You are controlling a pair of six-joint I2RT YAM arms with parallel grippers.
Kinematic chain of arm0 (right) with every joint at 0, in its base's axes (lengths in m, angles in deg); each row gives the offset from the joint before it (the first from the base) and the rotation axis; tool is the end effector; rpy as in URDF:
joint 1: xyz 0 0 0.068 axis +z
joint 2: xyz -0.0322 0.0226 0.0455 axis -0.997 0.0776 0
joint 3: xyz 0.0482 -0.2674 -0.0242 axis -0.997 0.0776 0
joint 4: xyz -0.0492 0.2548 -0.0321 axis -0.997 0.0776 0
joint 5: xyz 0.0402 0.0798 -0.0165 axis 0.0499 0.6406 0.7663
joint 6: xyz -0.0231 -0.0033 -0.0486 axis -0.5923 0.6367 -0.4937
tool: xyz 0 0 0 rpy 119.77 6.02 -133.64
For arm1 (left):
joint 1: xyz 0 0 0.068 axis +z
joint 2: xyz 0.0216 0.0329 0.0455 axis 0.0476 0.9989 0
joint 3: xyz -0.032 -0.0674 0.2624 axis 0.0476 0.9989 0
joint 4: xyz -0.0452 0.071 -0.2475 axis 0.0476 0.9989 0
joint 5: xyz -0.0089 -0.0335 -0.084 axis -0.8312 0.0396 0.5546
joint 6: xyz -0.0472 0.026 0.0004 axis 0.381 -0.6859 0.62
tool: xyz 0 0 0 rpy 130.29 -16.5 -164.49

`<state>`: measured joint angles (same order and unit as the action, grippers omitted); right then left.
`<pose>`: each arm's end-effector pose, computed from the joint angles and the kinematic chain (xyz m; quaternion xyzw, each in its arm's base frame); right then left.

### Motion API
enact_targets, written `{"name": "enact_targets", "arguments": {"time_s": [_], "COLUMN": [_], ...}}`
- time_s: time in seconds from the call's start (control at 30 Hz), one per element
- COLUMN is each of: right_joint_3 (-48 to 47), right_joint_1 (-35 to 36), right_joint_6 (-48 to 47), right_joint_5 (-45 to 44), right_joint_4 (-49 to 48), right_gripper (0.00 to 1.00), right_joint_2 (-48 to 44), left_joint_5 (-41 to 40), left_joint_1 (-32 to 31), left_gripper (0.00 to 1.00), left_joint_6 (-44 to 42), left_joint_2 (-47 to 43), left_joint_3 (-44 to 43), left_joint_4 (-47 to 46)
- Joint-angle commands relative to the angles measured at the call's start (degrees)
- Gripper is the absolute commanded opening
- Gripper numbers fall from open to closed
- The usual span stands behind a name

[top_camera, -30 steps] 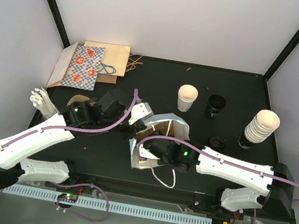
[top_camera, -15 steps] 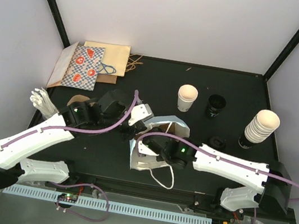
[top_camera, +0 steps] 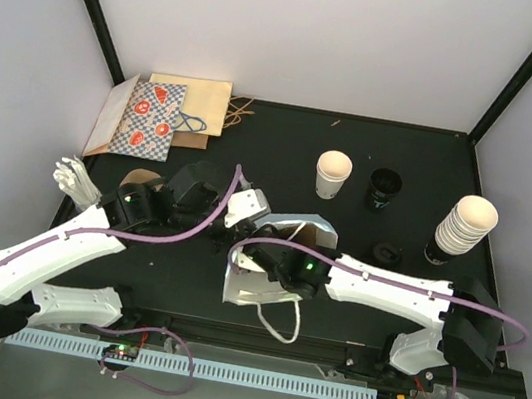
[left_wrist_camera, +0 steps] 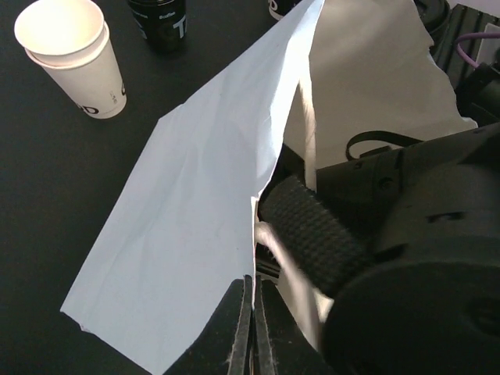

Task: Pack the takeout coffee

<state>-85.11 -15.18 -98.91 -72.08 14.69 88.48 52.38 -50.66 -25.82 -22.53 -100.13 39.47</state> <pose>0.1159 0.2685 0.2406 -0.7348 0.5644 -0.2001 0.3184 0.1201 -0.1727 0.3669 0.4548 0.7825 -0.2558 0.3397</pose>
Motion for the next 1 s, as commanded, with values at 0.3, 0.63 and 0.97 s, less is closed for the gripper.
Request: {"name": "enact_targets", "arguments": {"time_s": [0.3, 0.63, 0.97], "right_joint_3": [1.74, 4.74, 4.46], "right_joint_1": [-1.35, -2.32, -2.63], "right_joint_6": [-0.33, 1.01, 1.73], "right_joint_5": [2.68, 4.44, 4.83], "right_joint_4": [-5.12, -7.17, -7.42], "right_gripper": [0.01, 0.01, 0.01], "right_joint_2": [6.55, 9.6, 9.69], "left_joint_5": [3.6, 3.47, 3.04], "left_joint_1": [-0.91, -1.02, -1.11], "left_gripper": [0.02, 0.02, 0.02], "left_joint_6": [-2.15, -2.15, -2.11], "left_joint_2": [-2.96, -3.01, -2.82], "left_joint_3": [1.07, 0.4, 0.4], "left_joint_4": [-1.09, -0.84, -0.66]}}
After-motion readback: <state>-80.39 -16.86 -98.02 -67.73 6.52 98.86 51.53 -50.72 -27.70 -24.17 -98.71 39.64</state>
